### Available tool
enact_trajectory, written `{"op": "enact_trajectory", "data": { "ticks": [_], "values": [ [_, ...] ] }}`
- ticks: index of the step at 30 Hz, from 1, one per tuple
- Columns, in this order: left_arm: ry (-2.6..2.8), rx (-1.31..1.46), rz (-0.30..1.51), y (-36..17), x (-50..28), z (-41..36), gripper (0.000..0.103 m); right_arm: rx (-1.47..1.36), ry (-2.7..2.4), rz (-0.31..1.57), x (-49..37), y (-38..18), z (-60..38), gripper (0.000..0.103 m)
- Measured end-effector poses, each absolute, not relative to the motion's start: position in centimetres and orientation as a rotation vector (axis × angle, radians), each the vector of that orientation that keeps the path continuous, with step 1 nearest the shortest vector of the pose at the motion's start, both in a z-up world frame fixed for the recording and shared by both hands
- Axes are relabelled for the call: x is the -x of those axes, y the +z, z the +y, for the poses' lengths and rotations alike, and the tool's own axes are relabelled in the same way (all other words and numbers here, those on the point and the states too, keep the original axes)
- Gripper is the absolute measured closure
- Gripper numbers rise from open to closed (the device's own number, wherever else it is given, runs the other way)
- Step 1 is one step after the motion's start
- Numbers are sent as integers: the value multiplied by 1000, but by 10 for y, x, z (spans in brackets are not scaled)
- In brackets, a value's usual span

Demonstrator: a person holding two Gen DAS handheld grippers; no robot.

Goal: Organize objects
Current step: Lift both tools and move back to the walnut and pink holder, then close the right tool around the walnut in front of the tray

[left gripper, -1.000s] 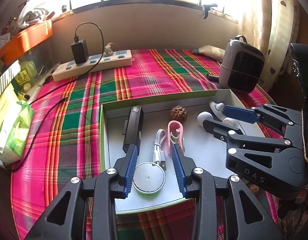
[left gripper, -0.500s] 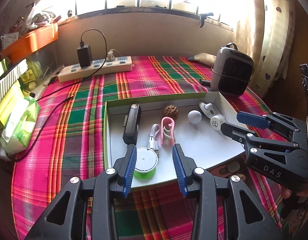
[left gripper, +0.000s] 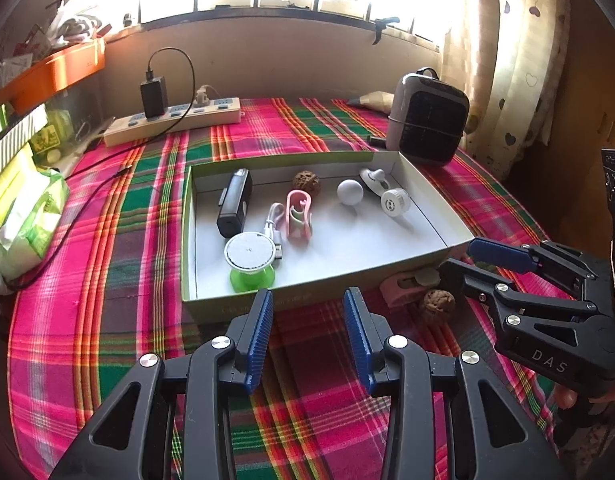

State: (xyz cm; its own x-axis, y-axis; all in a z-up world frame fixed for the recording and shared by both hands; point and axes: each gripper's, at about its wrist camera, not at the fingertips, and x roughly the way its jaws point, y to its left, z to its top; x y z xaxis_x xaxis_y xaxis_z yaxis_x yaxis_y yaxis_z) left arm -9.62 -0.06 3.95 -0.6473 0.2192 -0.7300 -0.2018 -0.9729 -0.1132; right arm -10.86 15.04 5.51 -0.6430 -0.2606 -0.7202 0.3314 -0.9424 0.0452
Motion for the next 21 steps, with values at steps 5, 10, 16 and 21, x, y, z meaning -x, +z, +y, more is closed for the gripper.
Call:
{"op": "enact_trajectory", "data": {
  "ticks": [5,10,16,21],
  "values": [
    [2616,1212,-67,30,90,-1,66,-1127,-2563,111,97,47,150,58],
    [2585,1222,-83,25,85,-1,65,-1170,-2532,72,98,36,149,52],
    [2577,1243,-99,20,85,-3,64,-1222,-2519,93,102,24,144,52],
    [2564,1248,-104,18,88,-3,64,-1234,-2526,97,105,21,143,52]
  ]
}}
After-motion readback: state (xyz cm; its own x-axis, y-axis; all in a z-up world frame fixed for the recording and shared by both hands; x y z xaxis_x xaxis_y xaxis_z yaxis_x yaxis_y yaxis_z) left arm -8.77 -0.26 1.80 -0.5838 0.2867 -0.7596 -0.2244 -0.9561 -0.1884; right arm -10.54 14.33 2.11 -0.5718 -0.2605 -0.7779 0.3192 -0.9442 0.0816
